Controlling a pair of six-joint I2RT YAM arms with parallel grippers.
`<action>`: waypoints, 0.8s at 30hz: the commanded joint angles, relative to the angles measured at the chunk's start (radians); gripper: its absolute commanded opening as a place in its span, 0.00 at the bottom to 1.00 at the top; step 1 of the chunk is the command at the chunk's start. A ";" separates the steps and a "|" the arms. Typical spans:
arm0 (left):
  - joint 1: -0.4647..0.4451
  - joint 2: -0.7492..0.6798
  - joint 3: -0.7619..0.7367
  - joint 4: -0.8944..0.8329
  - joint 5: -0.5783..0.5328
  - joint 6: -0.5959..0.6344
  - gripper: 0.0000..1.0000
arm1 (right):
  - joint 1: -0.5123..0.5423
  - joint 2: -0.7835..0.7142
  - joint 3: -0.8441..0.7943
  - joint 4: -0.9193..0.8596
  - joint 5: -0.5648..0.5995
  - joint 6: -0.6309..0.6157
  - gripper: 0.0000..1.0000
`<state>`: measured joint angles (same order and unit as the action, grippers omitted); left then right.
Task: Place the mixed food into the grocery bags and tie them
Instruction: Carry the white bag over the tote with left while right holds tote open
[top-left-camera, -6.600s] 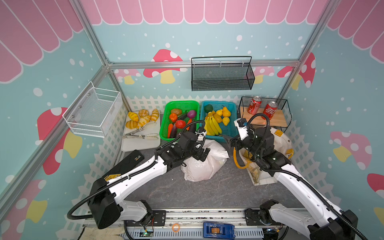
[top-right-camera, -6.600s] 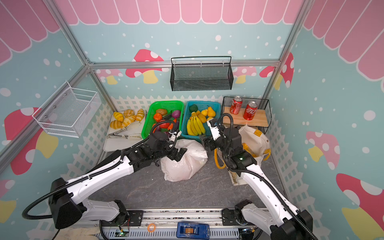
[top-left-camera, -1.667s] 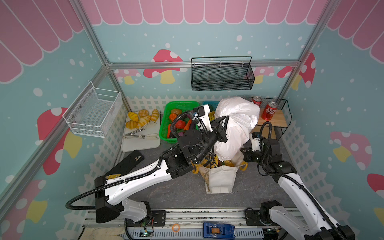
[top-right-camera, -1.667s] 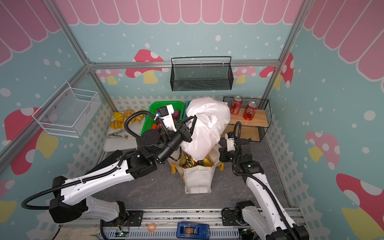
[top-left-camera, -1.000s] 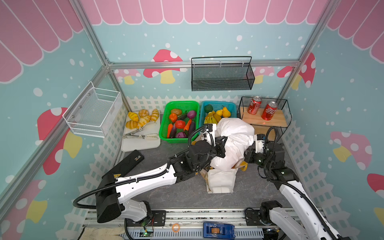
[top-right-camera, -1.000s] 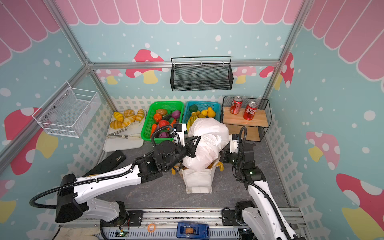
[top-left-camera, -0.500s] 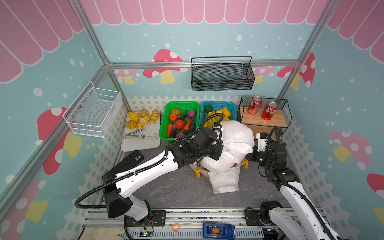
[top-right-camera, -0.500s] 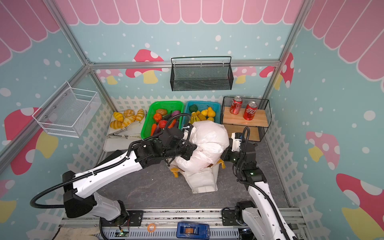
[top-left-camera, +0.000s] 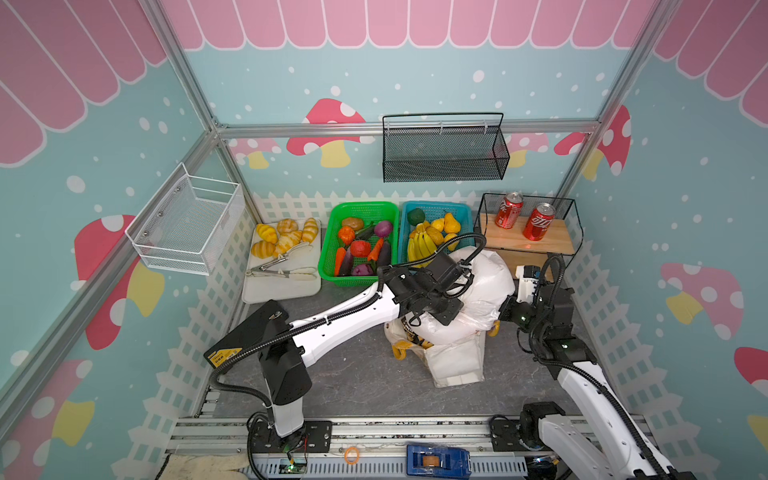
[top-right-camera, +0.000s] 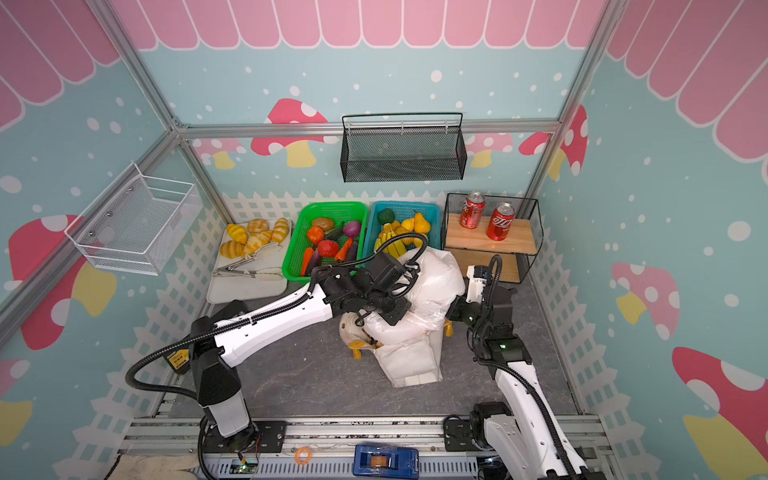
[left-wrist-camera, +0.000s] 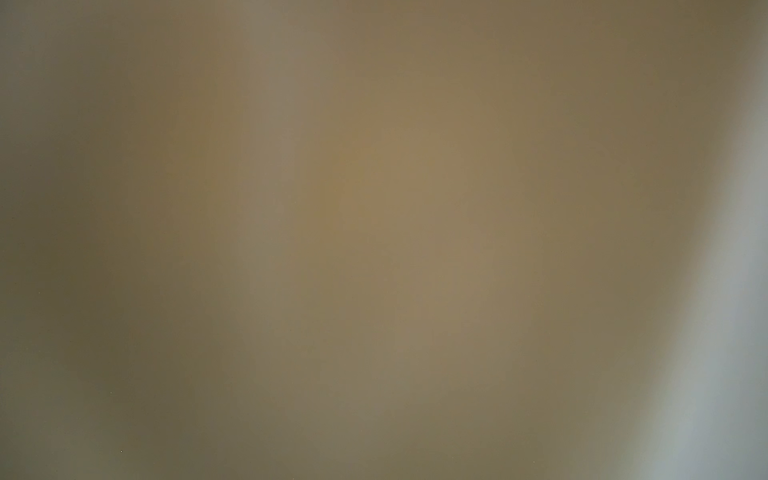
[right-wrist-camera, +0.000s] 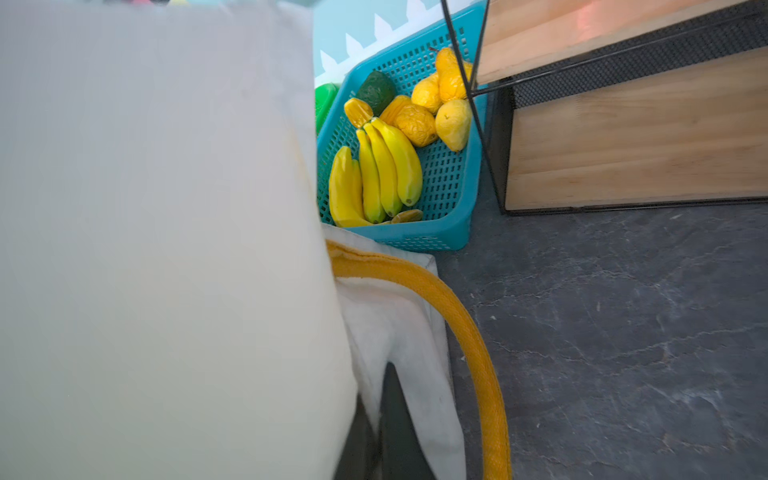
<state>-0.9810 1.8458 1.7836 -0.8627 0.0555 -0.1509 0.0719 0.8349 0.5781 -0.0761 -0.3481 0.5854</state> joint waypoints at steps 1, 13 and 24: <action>-0.007 0.025 0.008 -0.064 0.074 0.030 0.14 | -0.009 -0.009 0.014 0.104 0.001 -0.049 0.01; -0.004 -0.316 -0.119 0.219 0.044 0.054 0.73 | -0.010 -0.016 0.028 0.064 0.017 -0.119 0.01; -0.016 -0.046 0.173 0.246 -0.053 0.105 0.76 | -0.010 -0.018 0.029 0.093 -0.091 -0.114 0.01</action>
<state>-0.9897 1.6821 1.8729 -0.5613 0.0628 -0.0956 0.0658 0.8417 0.5781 -0.0582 -0.4030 0.4862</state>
